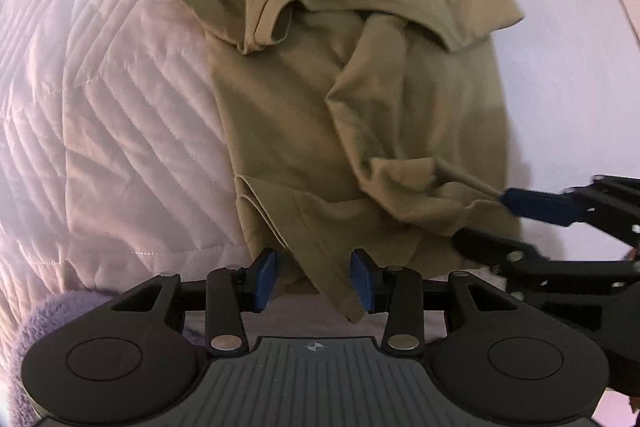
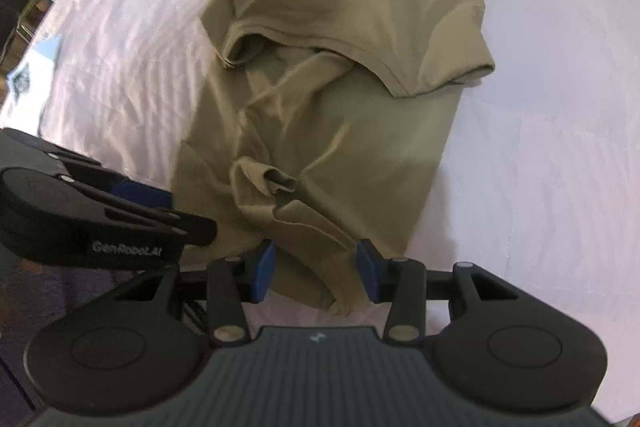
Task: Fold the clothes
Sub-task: 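Grasp the shirt hem with both grippers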
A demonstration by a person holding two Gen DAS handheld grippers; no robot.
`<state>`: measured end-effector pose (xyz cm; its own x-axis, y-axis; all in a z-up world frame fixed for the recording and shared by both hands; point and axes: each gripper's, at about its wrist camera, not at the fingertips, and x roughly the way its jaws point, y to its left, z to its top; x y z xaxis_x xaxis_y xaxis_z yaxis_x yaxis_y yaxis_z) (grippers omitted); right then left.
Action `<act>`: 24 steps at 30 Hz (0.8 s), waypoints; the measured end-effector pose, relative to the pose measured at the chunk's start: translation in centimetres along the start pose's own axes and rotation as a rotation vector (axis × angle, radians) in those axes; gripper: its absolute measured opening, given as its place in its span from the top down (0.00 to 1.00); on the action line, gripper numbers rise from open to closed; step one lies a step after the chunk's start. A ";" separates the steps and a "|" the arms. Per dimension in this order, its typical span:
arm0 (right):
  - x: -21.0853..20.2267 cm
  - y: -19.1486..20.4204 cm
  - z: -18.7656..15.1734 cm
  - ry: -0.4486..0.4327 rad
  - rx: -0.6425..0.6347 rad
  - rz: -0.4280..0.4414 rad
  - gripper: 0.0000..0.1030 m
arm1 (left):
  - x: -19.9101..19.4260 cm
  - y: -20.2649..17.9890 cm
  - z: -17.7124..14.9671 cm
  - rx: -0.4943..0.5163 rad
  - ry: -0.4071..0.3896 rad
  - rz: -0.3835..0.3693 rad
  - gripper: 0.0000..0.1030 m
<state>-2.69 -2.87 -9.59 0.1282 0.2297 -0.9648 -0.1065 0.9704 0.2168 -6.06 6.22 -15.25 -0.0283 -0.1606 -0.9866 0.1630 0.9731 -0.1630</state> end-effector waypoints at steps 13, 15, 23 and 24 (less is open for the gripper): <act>3.1 -3.4 -1.6 0.089 0.234 0.038 0.55 | 2.4 1.2 -0.4 -0.029 0.024 0.002 0.44; 3.9 -2.9 -1.7 0.094 0.225 0.024 0.55 | 2.5 1.3 -0.3 -0.039 0.023 -0.001 0.43; 3.5 -2.7 -1.9 0.064 0.235 0.038 0.82 | 1.8 0.3 -1.2 -0.005 -0.025 0.018 0.57; 3.3 -2.7 -1.9 0.057 0.235 0.046 0.85 | 1.5 0.1 -1.3 0.001 -0.036 0.019 0.67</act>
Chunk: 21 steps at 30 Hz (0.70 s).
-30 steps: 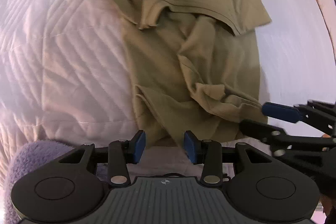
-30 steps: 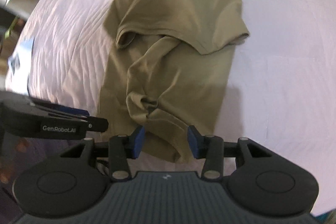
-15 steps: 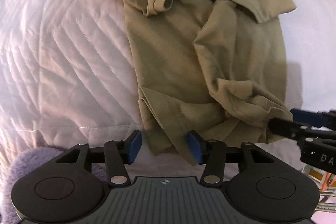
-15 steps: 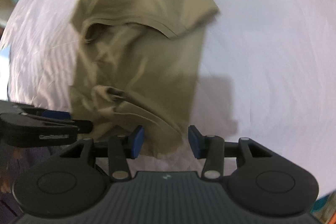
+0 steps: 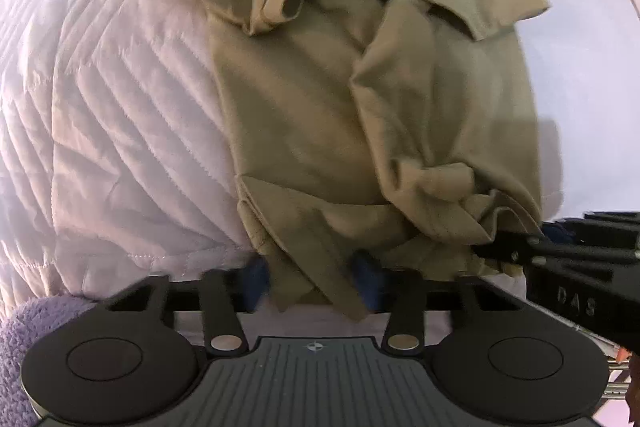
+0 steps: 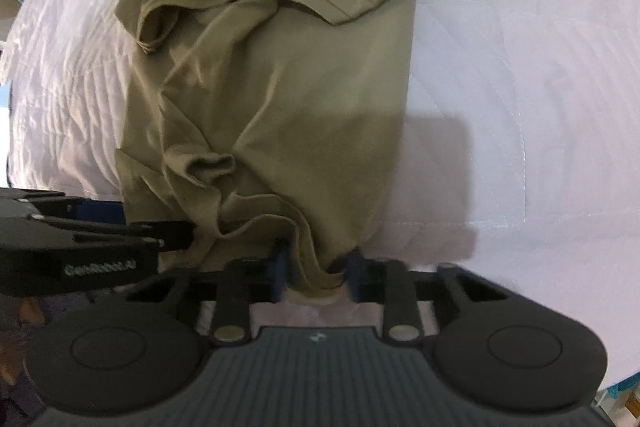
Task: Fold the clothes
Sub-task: 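Grasp the shirt hem with both grippers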
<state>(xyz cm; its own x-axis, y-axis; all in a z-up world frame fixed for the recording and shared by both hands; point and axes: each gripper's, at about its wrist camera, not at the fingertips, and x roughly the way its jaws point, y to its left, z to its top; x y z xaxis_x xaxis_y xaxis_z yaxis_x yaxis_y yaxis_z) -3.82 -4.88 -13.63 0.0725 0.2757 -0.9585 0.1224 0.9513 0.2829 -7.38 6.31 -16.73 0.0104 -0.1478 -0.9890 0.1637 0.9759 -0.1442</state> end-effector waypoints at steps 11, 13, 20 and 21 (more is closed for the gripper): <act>-5.2 0.6 1.0 -0.145 -0.055 0.107 0.92 | -5.4 -0.9 0.0 0.079 -0.156 0.033 0.87; -6.3 0.6 1.5 -0.176 -0.075 0.120 0.92 | -6.9 -1.2 0.4 0.087 -0.215 0.032 0.87; -10.0 -0.5 5.3 -0.305 -0.054 0.180 0.92 | -10.2 0.4 4.8 0.049 -0.360 -0.013 0.87; -10.0 -0.4 6.2 -0.325 -0.049 0.187 0.92 | -10.6 0.5 5.5 0.040 -0.382 -0.019 0.87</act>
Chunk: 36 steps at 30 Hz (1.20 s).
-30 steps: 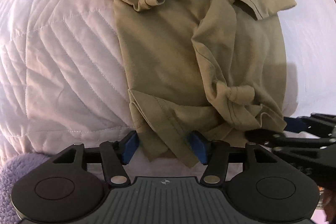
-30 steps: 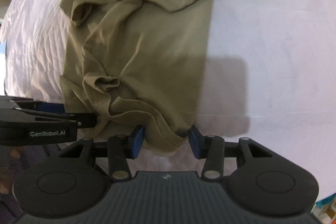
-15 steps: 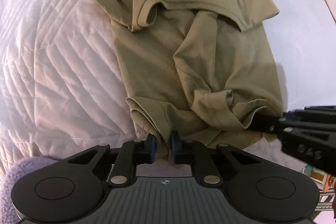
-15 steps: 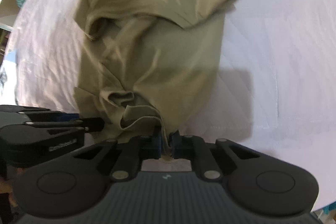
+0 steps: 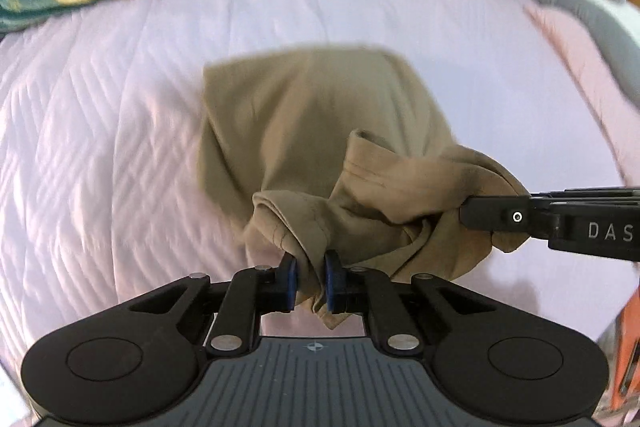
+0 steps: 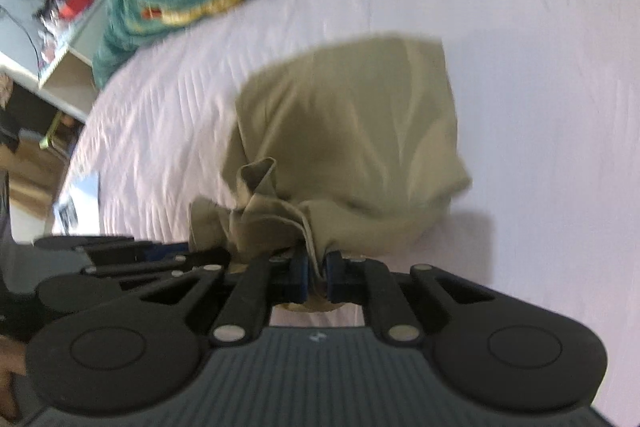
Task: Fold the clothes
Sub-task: 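Grasp the shirt hem with both grippers, then lift the hem with both grippers and fold it over the shirt body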
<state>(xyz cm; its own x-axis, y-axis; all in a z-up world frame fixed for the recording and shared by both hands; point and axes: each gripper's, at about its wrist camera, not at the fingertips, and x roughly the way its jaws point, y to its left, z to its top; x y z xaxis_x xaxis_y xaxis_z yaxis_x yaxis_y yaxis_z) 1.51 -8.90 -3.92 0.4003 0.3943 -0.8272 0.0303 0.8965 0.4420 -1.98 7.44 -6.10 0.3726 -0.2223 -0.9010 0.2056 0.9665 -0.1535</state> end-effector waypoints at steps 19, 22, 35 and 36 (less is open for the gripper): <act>7.7 -2.9 14.5 -0.004 0.028 -0.134 0.77 | 7.5 3.9 14.7 -0.115 -0.032 -0.015 0.77; 6.5 -2.5 14.0 -0.064 0.002 -0.128 0.71 | 6.9 4.2 14.5 -0.118 -0.062 -0.007 0.77; 2.3 -2.0 11.3 -0.161 0.009 -0.079 0.68 | 2.5 3.0 10.8 -0.131 -0.127 -0.057 0.78; 3.0 -2.0 10.6 -0.130 -0.001 -0.085 0.68 | 3.3 2.2 10.1 -0.098 -0.093 -0.067 0.77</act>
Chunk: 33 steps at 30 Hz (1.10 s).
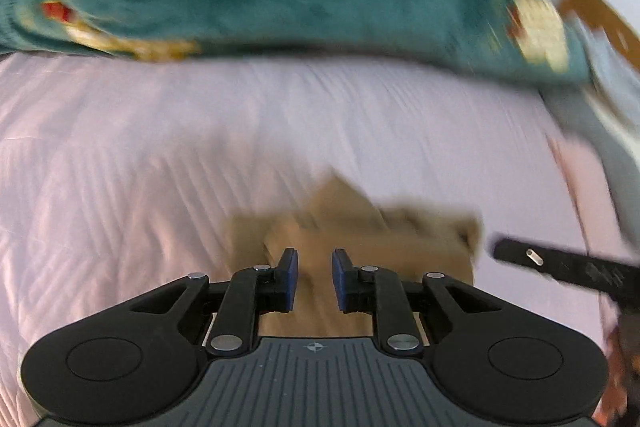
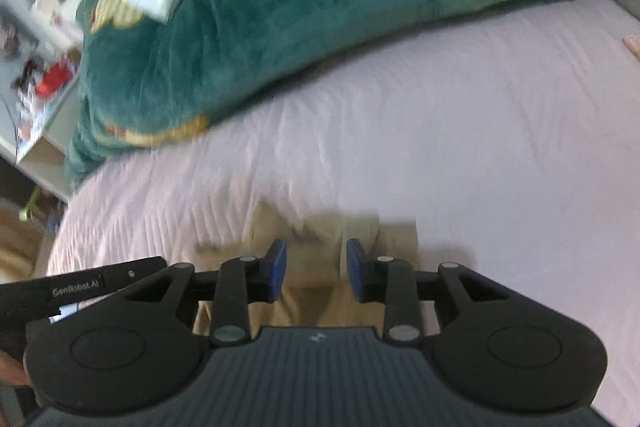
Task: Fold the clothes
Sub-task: 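Lift the hem with both grippers and fold it over the shirt body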
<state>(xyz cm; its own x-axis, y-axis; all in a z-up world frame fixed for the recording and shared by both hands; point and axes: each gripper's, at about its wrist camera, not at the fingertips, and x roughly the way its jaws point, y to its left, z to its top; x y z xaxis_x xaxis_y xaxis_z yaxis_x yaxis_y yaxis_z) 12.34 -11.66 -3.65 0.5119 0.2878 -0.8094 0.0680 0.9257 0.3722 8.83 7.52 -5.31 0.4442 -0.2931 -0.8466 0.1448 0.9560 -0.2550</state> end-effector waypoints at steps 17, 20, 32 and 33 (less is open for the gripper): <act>9.6 1.1 6.5 0.060 -0.164 -0.064 0.69 | 10.9 2.6 7.3 0.026 0.036 0.112 0.75; 8.5 0.6 8.2 -0.009 -0.114 -0.057 0.69 | 9.6 3.7 8.2 -0.042 -0.001 0.106 0.75; 9.0 1.2 1.7 0.030 -0.139 0.007 0.69 | 10.3 0.9 1.8 0.009 0.023 0.061 0.69; 10.4 0.8 1.4 0.054 -0.127 -0.007 0.69 | 11.7 1.4 1.2 0.011 0.042 0.075 0.69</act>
<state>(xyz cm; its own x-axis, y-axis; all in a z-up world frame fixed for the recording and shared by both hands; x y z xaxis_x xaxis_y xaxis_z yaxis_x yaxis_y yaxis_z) 18.85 -8.30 -11.13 0.4650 0.2909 -0.8362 -0.0397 0.9504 0.3085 15.33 5.38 -15.01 0.4171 -0.2196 -0.8819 0.1221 0.9751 -0.1851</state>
